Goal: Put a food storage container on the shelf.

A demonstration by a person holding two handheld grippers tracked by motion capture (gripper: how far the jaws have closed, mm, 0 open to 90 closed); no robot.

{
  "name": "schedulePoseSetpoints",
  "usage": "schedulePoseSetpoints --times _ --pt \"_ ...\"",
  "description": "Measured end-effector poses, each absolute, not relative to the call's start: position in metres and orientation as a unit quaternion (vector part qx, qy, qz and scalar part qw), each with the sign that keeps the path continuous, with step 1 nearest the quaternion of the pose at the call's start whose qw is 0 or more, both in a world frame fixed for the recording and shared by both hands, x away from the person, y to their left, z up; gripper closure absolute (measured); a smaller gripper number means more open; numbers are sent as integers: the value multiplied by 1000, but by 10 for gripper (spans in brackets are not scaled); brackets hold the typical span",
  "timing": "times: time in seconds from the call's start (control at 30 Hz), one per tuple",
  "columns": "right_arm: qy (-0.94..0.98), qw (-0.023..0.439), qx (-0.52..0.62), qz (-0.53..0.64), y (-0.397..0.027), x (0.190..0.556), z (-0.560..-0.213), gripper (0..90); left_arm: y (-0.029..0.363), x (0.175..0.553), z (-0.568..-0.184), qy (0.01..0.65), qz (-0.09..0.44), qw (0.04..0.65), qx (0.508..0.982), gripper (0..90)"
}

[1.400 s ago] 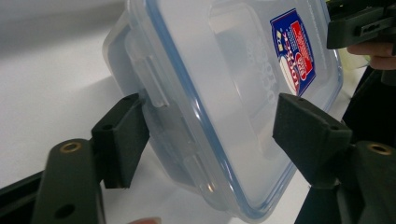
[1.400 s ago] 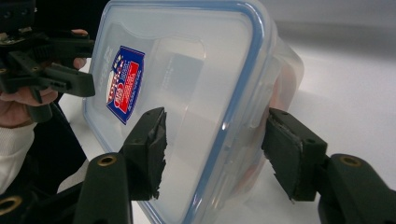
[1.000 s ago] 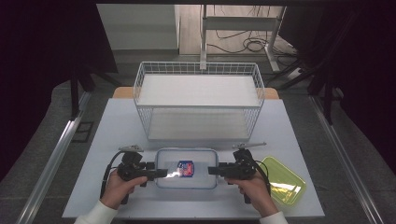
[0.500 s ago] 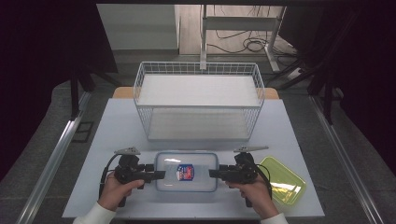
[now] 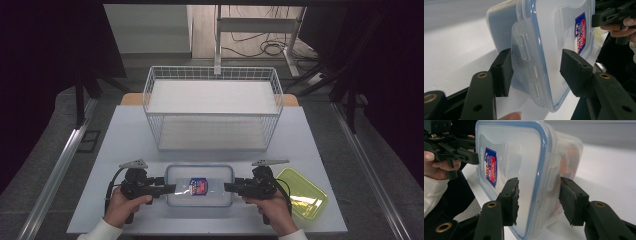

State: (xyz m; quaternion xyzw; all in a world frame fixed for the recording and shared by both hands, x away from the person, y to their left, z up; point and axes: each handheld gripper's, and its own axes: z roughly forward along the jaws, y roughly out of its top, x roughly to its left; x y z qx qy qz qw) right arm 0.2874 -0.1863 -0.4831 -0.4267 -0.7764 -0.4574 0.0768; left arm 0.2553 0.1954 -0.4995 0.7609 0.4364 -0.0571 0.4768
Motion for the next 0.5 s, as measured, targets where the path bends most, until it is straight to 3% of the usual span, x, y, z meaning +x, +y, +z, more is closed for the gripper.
schedulePoseSetpoints --times 0.5 --pt "-766 75 -437 -466 -186 285 -485 522 196 252 -501 444 -54 484 752 471"
